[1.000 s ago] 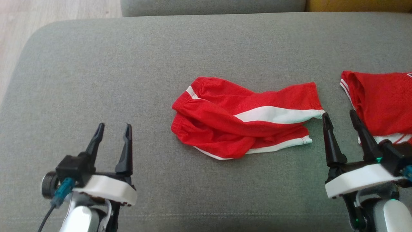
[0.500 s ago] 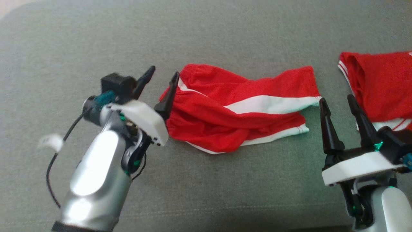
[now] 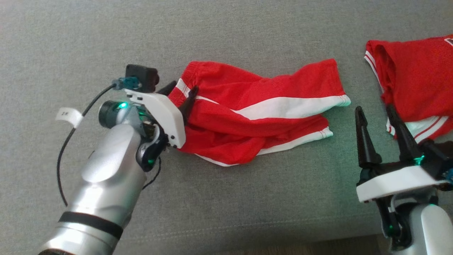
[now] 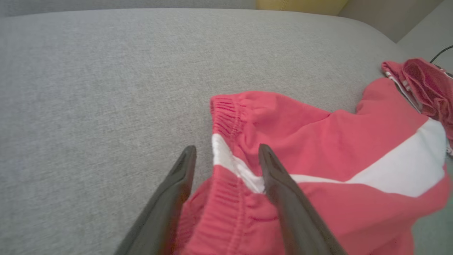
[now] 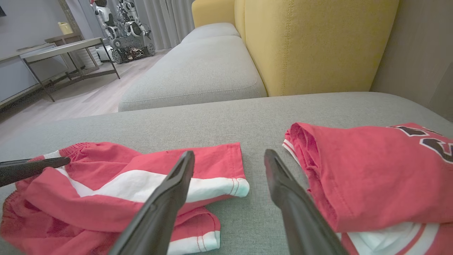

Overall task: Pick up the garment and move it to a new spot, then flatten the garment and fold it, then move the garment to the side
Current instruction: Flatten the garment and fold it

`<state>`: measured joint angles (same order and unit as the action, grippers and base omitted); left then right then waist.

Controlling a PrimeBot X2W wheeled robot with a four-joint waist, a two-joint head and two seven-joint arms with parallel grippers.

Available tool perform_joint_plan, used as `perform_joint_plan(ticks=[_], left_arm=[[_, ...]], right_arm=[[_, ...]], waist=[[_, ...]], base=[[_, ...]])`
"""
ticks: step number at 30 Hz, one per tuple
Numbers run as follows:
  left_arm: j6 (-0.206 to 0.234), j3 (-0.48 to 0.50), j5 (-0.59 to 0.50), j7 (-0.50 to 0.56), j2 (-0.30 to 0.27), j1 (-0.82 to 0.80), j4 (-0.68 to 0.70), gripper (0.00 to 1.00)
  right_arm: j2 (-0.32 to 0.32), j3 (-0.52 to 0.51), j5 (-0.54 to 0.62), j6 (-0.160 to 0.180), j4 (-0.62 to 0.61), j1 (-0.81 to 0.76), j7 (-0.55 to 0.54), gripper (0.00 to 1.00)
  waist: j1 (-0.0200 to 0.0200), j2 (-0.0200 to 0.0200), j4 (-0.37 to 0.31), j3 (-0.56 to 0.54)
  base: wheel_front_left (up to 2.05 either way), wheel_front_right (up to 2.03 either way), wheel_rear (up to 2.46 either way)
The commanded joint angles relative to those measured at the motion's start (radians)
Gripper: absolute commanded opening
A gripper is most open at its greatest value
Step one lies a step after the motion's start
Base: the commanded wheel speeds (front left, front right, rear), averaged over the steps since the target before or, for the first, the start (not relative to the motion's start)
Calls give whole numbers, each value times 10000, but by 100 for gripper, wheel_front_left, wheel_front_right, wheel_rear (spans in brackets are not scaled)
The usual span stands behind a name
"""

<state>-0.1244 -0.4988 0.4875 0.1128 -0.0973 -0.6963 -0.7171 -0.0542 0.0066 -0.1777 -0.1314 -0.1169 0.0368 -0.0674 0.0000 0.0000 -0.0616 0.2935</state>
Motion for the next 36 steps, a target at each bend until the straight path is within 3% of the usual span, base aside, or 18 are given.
perform_joint_plan(ticks=[1, 2, 7, 14, 26, 27, 29, 36], left_arm=[[-59, 14, 245, -121, -255, -459, 275, 19], [-60, -117, 389, -142, -286, -467, 297, 0], [-61, -597, 608, -565, -612, -589, 496, 0], [-62, -856, 617, -1048, -750, -629, 794, 0], [-62, -1057, 722, -1437, -742, -575, 946, 0], [-62, -1066, 731, -1472, -740, -583, 944, 0], [-63, -1078, 754, -1559, -743, -595, 951, 0], [-60, -849, 925, -2312, -968, -436, 1371, 0]], right_arm=[[-6, 121, -48, 7, -323, 328, 54, 100], [-1, 98, -44, 7, -340, 321, 32, 100], [16, -123, -56, 7, -234, 304, -270, 100], [-242, -668, -331, 7, 697, 755, -1489, 100], [-958, 46, -1333, 7, 2726, 2269, -2233, 100], [-985, 142, -1448, 7, 2814, 2345, -2211, 81], [-1052, 275, -1639, 7, 2958, 2441, -2153, 0], [-1197, 371, -2129, 7, 2668, 2471, -1549, 0]], waist=[[0, 0, 33, -9], [0, 0, 55, -13], [0, 0, 195, 2], [0, 0, 387, 130], [0, 0, 761, 357], [0, 0, 785, 369], [0, 0, 828, 387], [0, 0, 808, 238]], base=[[0, 0, 0], [0, 0, 0], [0, 0, 0], [0, 0, 0], [0, 0, 0], [0, 0, 0], [0, 0, 0], [0, 0, 0]])
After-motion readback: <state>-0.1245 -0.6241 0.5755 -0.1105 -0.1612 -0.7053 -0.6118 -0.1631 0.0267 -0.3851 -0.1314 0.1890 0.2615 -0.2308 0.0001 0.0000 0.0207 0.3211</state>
